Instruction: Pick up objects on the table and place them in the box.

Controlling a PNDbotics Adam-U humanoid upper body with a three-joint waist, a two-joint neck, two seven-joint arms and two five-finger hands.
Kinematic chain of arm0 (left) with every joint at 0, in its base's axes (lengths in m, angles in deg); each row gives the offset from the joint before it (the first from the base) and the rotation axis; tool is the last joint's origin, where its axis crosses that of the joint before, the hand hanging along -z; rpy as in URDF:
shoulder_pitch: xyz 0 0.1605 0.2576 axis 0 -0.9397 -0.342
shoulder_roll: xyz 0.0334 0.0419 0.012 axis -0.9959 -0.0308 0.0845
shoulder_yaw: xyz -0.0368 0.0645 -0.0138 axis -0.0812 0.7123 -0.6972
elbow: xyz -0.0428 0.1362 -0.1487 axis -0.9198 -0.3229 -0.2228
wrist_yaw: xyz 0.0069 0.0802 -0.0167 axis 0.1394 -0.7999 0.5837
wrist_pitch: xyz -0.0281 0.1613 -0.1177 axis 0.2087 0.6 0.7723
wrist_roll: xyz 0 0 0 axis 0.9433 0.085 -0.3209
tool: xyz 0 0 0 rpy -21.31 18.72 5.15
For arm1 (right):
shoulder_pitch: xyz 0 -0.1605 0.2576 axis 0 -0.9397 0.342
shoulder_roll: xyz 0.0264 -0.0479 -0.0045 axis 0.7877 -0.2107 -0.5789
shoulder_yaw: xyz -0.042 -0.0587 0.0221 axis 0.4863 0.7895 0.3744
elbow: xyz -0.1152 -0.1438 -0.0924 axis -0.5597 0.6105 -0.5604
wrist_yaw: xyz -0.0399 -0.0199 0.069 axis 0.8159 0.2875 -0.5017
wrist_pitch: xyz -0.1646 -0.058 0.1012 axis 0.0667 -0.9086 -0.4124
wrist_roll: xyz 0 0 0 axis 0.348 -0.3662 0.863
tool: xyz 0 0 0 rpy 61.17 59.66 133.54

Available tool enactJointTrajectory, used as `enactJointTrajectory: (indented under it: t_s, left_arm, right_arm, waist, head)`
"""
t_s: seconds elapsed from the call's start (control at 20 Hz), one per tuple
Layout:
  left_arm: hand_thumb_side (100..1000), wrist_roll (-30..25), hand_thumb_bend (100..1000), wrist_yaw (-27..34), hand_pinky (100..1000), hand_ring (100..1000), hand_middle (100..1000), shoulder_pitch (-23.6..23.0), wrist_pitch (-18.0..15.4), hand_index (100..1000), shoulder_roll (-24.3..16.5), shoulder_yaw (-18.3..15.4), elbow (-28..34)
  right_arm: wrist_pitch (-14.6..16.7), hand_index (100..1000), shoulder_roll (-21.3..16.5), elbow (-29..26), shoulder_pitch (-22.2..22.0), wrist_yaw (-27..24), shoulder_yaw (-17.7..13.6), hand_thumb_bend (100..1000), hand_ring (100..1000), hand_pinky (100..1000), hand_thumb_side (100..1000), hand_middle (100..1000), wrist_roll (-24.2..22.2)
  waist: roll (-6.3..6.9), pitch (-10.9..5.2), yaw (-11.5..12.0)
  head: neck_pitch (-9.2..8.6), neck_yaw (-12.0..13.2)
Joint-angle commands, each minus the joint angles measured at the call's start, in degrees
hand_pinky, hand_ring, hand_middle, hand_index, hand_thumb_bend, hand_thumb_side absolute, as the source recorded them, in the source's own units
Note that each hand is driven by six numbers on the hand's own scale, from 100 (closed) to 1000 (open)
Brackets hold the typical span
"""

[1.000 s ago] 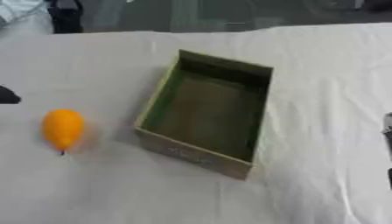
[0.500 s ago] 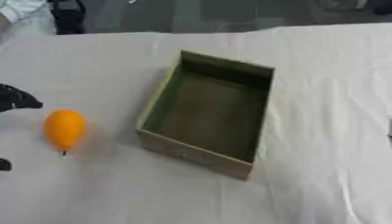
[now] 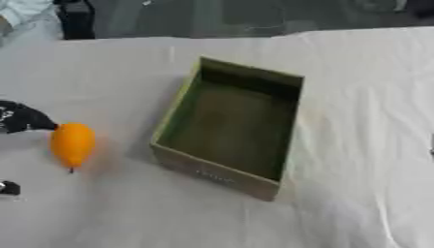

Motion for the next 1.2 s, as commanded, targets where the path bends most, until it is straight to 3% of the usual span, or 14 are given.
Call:
enactJointTrajectory:
  t_s: [0.05, 0.25, 0.45, 0.85, 1.2]
  left_arm:
    - [579, 2.08, 633, -2.43, 828, 893, 835, 1.43, -0.01, 999, -1.09, -1.86, -1.37]
    - [526, 4.02, 617, -5.81, 823, 890, 837, 2.48, -0.01, 964, 0.05, -1.91, -4.3]
    - [559, 4.99, 627, -8.64, 830, 894, 842, 3.18, -0.01, 882, 1.1, -1.67, -6.47]
    - [572, 6.73, 591, -9.29, 833, 876, 818, 4.53, -0.01, 967, 2.5, -1.82, -9.31]
    - [571, 7.97, 557, -4.64, 838, 880, 825, 4.15, 1.72, 949, 0.14, -3.4, -5.77]
  right_arm:
    - [0.12, 781, -0.35, -1.11, 0.88, -0.26, 0.03, 278, 835, 547, 678, 567, -0.25]
    - [0.11, 781, -0.39, -1.11, 1.01, -0.37, 0.09, 279, 835, 547, 679, 566, -0.3]
    - [0.07, 781, -0.46, -1.11, 1.03, -0.49, 0.12, 277, 835, 547, 678, 565, -0.26]
    - [0.02, 781, -0.59, -1.11, 1.11, -0.67, 0.23, 278, 836, 546, 678, 564, -0.31]
    - [-0.27, 781, -0.82, -1.11, 1.1, -0.74, 0.43, 287, 837, 545, 682, 562, -0.71]
  waist:
    - [0.04, -0.72, 0.08]
    - [0.03, -0.42, -0.12]
    - [0.09, -0.14, -0.25]
    - [0.09, 0.23, -0.5]
    - [0.04, 0.33, -0.29]
  head:
    - [-0.72, -0.05]
    - [-0.81, 0.19]
    - [-0.95, 0.36]
    - [-1.31, 0.74]
    - [-1.47, 0.33]
